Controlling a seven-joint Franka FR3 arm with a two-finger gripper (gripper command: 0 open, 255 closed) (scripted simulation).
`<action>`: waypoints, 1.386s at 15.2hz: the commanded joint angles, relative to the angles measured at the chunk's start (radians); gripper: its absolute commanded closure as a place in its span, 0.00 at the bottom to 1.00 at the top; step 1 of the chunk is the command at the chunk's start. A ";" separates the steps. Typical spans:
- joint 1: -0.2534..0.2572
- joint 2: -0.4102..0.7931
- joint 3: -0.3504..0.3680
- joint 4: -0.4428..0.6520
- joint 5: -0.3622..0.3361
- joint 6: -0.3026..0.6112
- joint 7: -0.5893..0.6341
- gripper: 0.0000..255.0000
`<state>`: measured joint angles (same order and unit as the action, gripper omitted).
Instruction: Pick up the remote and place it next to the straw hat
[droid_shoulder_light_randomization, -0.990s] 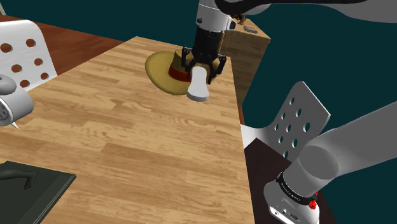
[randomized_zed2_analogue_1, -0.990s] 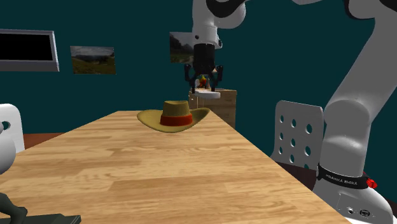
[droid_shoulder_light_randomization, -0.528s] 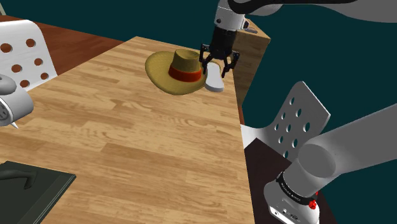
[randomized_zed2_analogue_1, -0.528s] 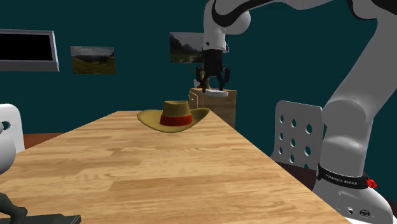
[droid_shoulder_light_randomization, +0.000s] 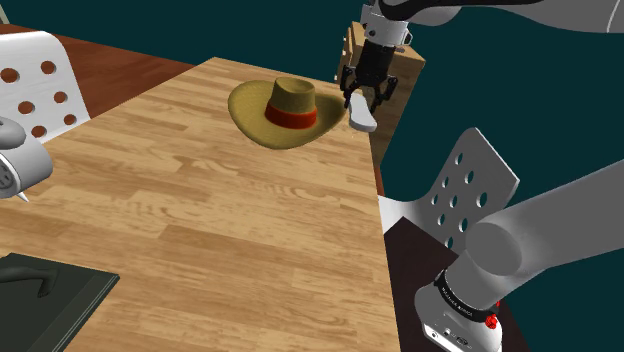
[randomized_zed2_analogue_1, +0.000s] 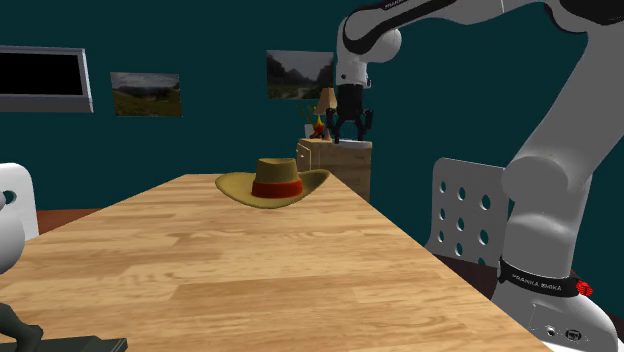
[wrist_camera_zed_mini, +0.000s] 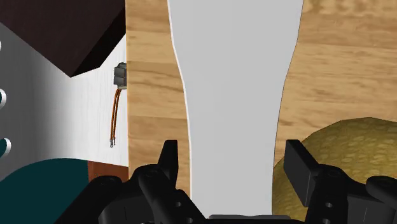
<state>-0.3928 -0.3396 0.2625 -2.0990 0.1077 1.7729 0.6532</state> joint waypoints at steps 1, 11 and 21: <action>-0.019 0.016 -0.030 0.012 -0.014 0.001 -0.045 1.00; -0.114 0.155 -0.166 0.145 -0.070 -0.003 -0.255 1.00; -0.121 0.179 -0.176 0.049 -0.073 0.116 -0.275 1.00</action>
<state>-0.5142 -0.1619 0.0864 -2.0410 0.0347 1.8778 0.3781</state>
